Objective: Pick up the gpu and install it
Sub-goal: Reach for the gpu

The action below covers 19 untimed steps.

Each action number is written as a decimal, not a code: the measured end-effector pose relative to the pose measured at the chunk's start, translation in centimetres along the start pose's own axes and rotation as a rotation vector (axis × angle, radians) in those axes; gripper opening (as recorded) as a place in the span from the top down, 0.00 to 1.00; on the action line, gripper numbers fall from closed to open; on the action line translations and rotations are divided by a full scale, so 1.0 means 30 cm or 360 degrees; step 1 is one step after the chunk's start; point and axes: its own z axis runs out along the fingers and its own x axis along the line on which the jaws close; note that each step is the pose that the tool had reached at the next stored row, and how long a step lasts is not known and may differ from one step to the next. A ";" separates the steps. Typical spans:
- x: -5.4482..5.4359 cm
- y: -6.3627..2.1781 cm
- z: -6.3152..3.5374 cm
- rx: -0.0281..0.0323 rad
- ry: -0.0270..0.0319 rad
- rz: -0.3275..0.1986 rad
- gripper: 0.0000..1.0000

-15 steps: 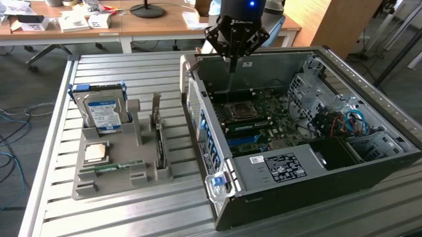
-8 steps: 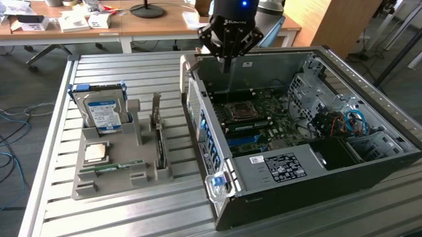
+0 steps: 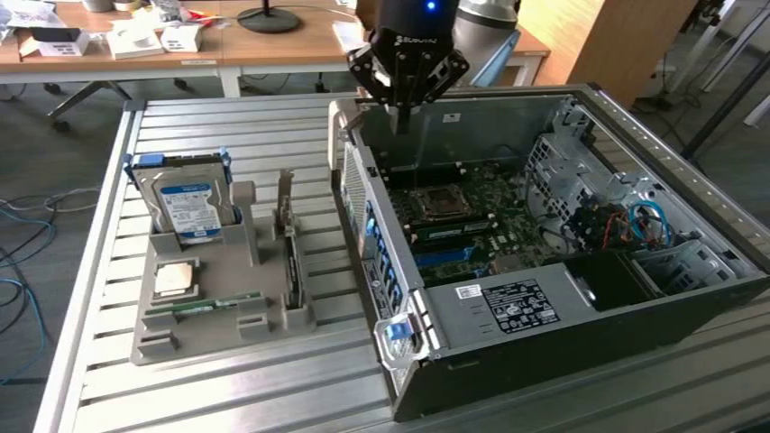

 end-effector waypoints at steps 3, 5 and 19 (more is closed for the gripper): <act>0.018 -0.001 0.000 0.00000 0.00000 0.0000 0.89; 0.030 -0.002 -0.001 0.00000 0.00001 0.0000 0.89; 0.108 -0.008 -0.003 0.00000 0.00001 0.0000 0.89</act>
